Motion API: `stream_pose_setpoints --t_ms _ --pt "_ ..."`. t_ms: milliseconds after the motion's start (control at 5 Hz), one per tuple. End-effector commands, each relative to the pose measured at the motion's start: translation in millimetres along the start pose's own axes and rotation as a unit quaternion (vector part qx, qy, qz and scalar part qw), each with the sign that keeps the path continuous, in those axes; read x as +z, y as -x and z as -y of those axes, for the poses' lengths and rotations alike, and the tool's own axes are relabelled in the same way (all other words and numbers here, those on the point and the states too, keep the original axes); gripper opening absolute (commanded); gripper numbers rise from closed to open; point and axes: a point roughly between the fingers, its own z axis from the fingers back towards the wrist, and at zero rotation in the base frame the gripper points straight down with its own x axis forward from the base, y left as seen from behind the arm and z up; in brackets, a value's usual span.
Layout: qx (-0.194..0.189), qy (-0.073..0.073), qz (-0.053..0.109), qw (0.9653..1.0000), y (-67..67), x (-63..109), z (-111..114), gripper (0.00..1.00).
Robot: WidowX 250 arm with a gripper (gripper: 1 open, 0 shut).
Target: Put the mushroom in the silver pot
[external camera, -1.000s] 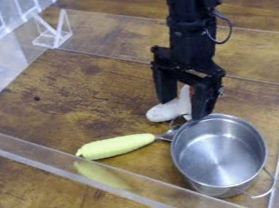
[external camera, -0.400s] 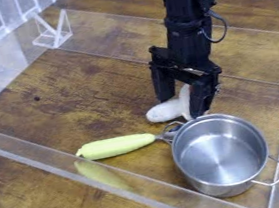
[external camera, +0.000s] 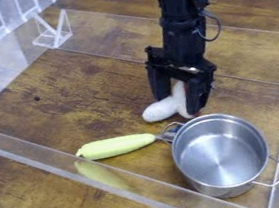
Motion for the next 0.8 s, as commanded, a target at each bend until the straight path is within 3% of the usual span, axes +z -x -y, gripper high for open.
stream_pose_setpoints --t_ms 0,600 --pt "0.007 0.000 0.030 0.9995 -6.0 21.1 -7.1 1.00" --pt "0.006 0.006 0.028 0.9996 -10.7 18.9 -11.0 1.00"
